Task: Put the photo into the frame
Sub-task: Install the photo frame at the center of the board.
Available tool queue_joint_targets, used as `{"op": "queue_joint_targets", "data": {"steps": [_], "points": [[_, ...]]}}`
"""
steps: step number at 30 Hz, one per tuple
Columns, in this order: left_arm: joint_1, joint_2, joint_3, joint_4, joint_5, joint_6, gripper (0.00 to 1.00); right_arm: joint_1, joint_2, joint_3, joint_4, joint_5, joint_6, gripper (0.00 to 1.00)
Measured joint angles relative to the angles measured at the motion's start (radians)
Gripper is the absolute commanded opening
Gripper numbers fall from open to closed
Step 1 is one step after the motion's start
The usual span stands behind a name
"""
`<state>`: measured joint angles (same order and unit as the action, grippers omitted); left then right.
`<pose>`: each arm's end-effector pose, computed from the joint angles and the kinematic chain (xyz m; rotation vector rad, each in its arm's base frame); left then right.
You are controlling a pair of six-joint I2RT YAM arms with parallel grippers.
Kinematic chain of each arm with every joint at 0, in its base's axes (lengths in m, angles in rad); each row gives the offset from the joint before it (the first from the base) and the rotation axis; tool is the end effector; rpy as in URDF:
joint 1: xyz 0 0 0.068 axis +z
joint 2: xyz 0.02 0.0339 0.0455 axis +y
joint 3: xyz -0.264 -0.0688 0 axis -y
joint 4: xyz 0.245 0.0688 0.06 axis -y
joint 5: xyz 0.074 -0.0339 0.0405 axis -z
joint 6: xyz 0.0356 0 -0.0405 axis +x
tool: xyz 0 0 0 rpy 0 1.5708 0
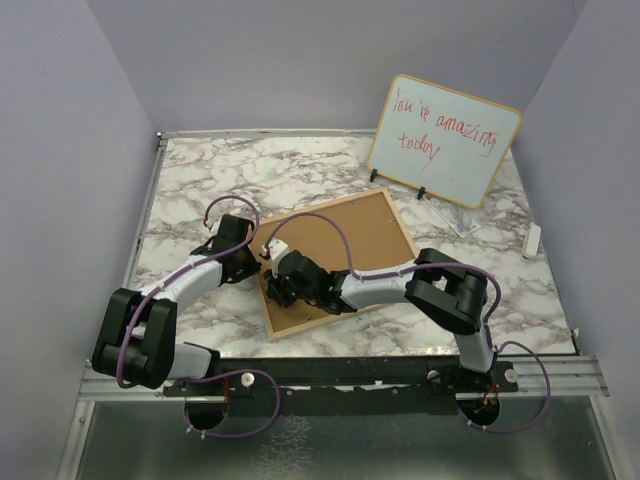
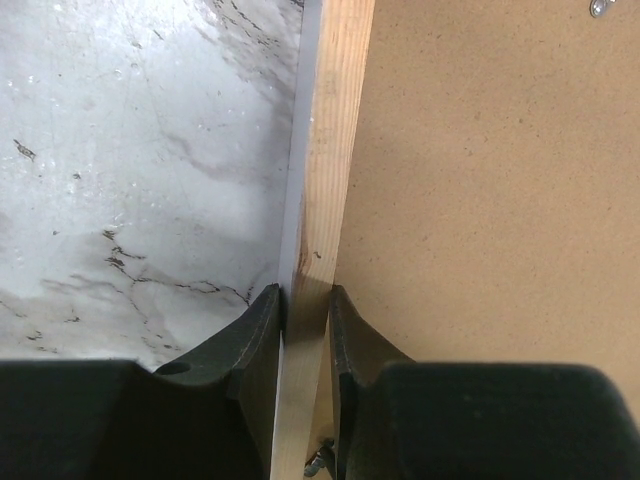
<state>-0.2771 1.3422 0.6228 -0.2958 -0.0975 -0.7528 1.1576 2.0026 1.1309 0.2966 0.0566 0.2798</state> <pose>0.2334 -0.0628 0.1614 -0.6477 2.5181 -0.2547 0.1729 0.3893 0.1448 -0.9237 2.0490 0.7563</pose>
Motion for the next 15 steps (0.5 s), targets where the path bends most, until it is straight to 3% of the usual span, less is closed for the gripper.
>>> {"op": "queue_joint_targets", "data": {"steps": [15], "points": [[0.0, 0.007, 0.006, -0.003, 0.0, 0.009, 0.09, 0.027, -0.021, -0.04, 0.024, 0.044, -0.042, 0.24]]}}
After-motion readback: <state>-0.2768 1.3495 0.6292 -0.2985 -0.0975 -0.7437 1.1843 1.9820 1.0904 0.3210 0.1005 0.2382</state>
